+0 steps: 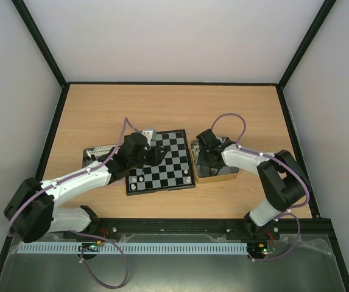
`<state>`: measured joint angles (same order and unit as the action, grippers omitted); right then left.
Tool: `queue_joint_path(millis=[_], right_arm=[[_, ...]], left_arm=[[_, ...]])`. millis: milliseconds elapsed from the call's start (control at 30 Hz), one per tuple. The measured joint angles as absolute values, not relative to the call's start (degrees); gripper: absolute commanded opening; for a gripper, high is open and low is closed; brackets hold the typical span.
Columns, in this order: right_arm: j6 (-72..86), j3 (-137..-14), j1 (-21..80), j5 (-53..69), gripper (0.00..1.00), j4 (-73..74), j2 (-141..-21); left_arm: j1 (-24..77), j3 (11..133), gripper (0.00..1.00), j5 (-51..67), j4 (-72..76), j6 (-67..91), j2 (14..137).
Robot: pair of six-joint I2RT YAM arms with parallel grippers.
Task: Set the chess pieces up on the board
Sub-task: Pick up the chess piece from the storage box.
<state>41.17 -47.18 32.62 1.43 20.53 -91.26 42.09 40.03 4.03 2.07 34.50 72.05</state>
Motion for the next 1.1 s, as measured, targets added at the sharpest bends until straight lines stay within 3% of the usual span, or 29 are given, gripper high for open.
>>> queue_joint_path(millis=[100,400,600,800,1100], right_arm=[[40.8,-47.2,33.1,1.3,0.33,21.2,-91.3],[39.6,-47.2,33.7,1.1,0.39,22.4,-90.8],[38.1,-47.2,33.8,1.5,0.28,22.9,-89.8],[37.2,-47.2,33.8,1.7,0.27,23.6,-89.8],[35.0,-47.2,34.5,1.8,0.12,23.9,-89.9]], left_arm=[[42.1,40.0,0.41,4.1,2.1,34.5,72.2],[42.1,40.0,0.41,4.1,2.2,34.5,72.2],[42.1,39.8,0.41,4.1,2.4,34.5,72.2],[42.1,39.6,0.41,4.1,2.7,34.6,72.9],[42.1,39.5,0.41,4.1,2.7,34.9,73.5]])
